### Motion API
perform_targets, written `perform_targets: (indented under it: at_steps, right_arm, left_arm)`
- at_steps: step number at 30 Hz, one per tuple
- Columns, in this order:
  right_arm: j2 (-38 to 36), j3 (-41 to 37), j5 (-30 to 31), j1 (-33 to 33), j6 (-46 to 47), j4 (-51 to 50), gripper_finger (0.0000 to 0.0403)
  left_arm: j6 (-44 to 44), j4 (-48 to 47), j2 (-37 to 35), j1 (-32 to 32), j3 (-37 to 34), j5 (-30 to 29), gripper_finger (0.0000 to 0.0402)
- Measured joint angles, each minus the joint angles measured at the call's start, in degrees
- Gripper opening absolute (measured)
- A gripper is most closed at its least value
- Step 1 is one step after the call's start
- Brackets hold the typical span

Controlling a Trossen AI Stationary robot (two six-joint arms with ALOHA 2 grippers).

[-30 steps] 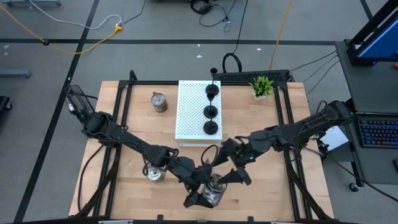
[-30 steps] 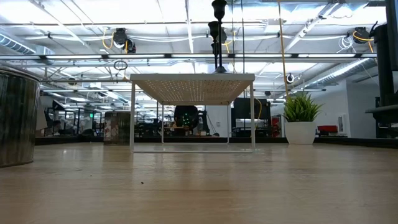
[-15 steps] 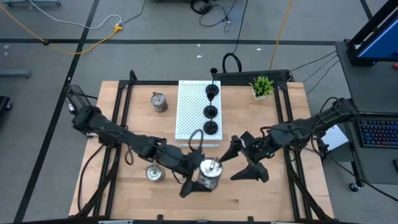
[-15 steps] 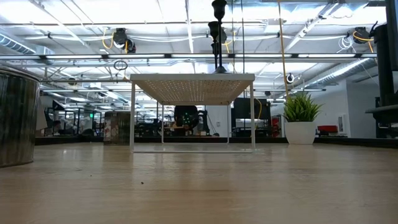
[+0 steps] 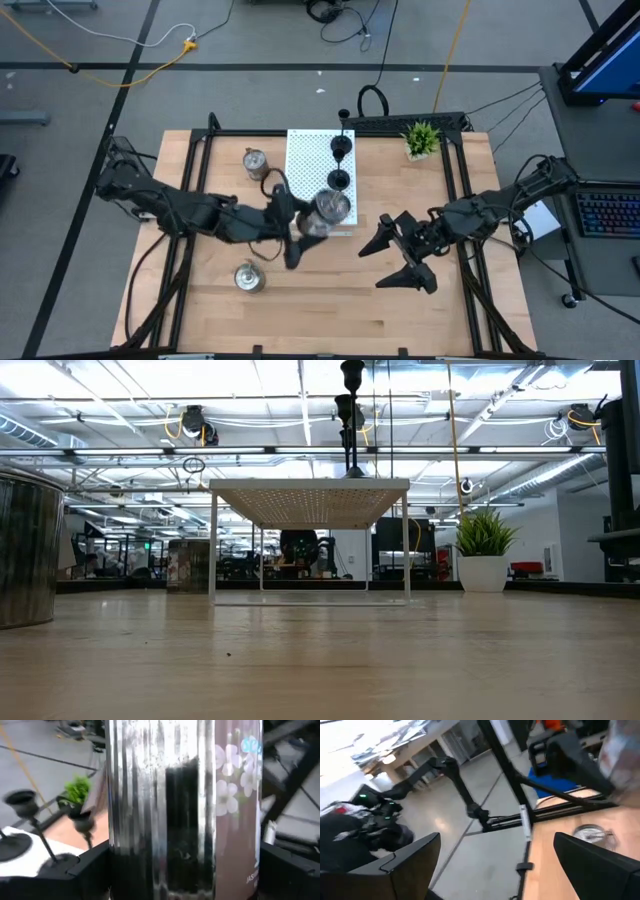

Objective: Pick & Place candle stick holders
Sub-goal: Put the bottom right brown scented candle on the shelf

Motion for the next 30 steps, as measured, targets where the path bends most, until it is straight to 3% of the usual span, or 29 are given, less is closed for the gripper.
perform_targets:
  at_steps: [8,15,21,30]
  right_arm:
    - [0.1,0.0,-0.02,0.0,0.47,-1.66,0.0379]
    - [0.08,0.0,-0.02,0.0,0.41,-1.81,0.0379]
    - [0.08,0.0,0.07,-0.02,-0.1,-3.54,0.0379]
    - [0.06,0.0,1.44,-0.37,-1.81,-4.98,0.0379]
  left_arm:
    - [4.32,-0.97,-2.51,0.28,-0.04,-6.88,0.0365]
    - [5.42,-5.17,-5.52,-0.04,0.0,-19.5,0.0365]
    - [-0.12,-14.14,-5.81,0.03,-0.02,-26.89,0.0365]
    - [-15.67,-30.54,-5.81,2.59,-0.03,-34.31,0.0365]
